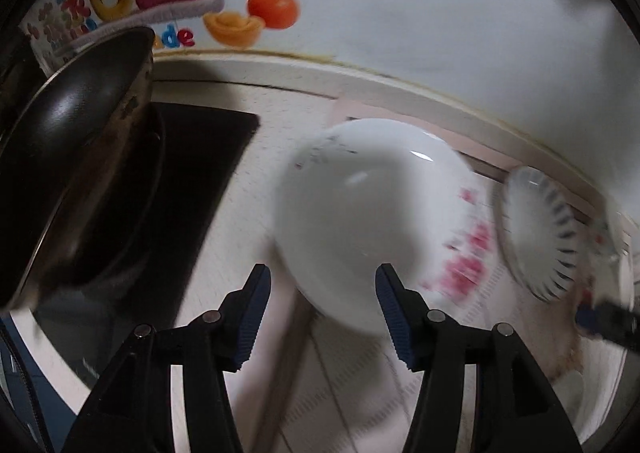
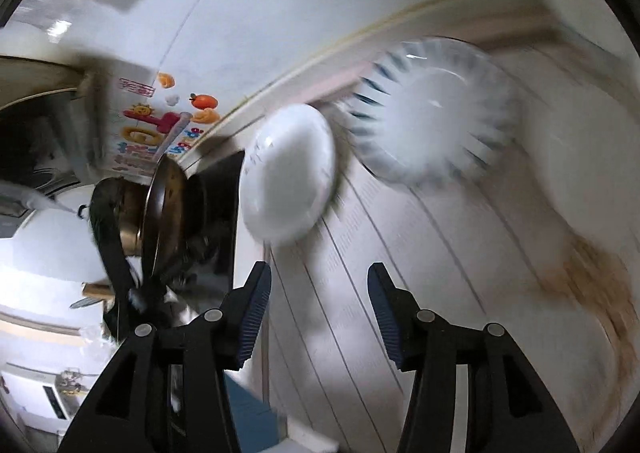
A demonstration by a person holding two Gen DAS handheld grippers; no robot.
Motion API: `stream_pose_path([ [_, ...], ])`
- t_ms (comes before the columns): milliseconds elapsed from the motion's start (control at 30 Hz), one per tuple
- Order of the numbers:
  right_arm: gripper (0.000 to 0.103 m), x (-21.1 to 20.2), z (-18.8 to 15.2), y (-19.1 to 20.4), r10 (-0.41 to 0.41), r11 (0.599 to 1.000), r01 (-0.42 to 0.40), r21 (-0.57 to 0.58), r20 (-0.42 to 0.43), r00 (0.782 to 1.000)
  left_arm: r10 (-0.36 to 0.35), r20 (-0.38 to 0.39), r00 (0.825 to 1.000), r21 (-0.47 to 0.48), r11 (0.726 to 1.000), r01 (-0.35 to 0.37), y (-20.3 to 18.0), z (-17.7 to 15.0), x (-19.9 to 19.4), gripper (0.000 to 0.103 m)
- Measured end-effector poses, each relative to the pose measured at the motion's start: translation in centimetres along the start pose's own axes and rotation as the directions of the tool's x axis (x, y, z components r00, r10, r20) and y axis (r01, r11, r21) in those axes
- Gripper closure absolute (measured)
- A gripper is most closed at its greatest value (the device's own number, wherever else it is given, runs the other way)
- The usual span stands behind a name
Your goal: Organize plates and bowls
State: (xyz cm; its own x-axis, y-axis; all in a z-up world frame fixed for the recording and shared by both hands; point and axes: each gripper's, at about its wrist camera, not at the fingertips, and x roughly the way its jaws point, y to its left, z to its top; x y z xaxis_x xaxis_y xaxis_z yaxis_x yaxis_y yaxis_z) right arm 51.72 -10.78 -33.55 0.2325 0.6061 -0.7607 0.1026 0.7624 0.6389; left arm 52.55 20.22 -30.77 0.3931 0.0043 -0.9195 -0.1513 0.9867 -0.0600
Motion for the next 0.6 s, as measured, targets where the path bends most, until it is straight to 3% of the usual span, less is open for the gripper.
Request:
stream_pose_path([
  [233,0.054,10.2,8.5,1.9,-0.133,0.991,0.131,-0.037,-0.051,0.99,0.001,-0.077,0.997,-0.019,1.0,-0.003,1.7,2.2,5.0,0.051],
  [300,0.062,11.8,10.1,1.5,-0.16,0.987,0.158,-0.034,-0.059,0.985,0.005,-0.091,0.996,-0.01,1.0,-0.006,1.6,2.3,5.7,0.051],
  [433,0.065,13.7,11.1,0.6,-0.189,0.982,0.188,-0.021,-0.079,0.979,0.004,-0.097,0.995,0.022,1.0,-0.002,1.0,2.5,6.6,0.051],
  [533,0.075,14.8,11.3,0.1,-0.185,0.983,0.184,-0.02,-0.094,0.978,-0.008,-0.094,0.995,0.007,1.0,0.009,1.3,2.3,6.9,0.065],
  [600,0.088,15.7,11.5,0.0,-0.196,0.981,0.194,-0.03,-0.103,0.975,-0.001,-0.087,0.996,-0.003,1.0,0.0,1.5,2.2,6.9,0.072],
])
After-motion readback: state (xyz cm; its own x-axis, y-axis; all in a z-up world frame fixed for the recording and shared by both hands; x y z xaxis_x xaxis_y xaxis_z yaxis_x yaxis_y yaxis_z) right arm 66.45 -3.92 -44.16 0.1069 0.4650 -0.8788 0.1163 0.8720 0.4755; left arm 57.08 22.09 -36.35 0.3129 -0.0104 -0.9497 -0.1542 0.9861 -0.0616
